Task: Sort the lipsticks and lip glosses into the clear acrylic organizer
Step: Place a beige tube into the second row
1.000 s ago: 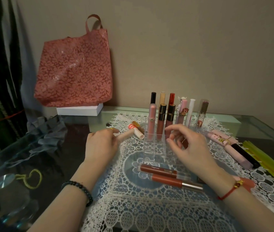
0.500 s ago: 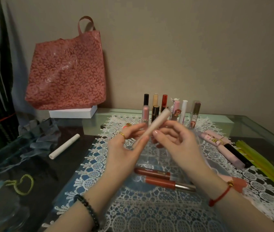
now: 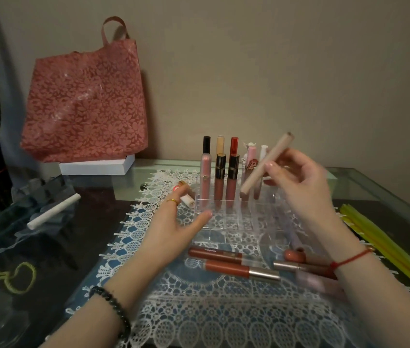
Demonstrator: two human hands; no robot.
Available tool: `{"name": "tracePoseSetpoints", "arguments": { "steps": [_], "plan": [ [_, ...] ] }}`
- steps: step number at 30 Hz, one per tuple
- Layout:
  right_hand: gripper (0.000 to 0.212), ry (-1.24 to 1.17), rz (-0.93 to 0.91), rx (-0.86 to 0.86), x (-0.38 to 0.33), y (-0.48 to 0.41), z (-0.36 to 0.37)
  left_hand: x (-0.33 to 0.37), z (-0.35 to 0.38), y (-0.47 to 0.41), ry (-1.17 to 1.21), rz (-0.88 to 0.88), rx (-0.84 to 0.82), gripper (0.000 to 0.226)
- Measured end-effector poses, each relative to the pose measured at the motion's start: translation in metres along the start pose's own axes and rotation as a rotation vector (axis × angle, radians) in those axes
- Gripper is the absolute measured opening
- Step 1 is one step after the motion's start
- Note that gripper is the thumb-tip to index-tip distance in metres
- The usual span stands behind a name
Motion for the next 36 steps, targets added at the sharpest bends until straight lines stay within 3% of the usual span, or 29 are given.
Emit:
{"name": "tracePoseSetpoints", "arguments": {
  "steps": [4, 8, 36],
  "plan": [
    [0.027, 0.144, 0.004, 0.109, 0.01, -0.009, -0.024, -0.012, 0.012, 0.003, -0.027, -0.111, -0.156, 0.093],
    [0.032, 0.234, -0.023, 0.129, 0.022, -0.009, -0.024, -0.014, 0.017, 0.003, -0.073, -0.125, -0.225, 0.097],
    [0.034, 0.461, -0.001, -0.004, 0.058, -0.012, -0.008, -0.017, 0.019, 0.002, -0.076, -0.111, -0.228, 0.099]
  ]
}}
Point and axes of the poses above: each hand's wrist, its own y-axis away from the middle knuckle, its own z-axis out of the palm, x = y × z, the point moved 5 cm from there along -y, towards the middle knuckle, and after that the axes turned 4 degrees about y, right-handed, at the moved point
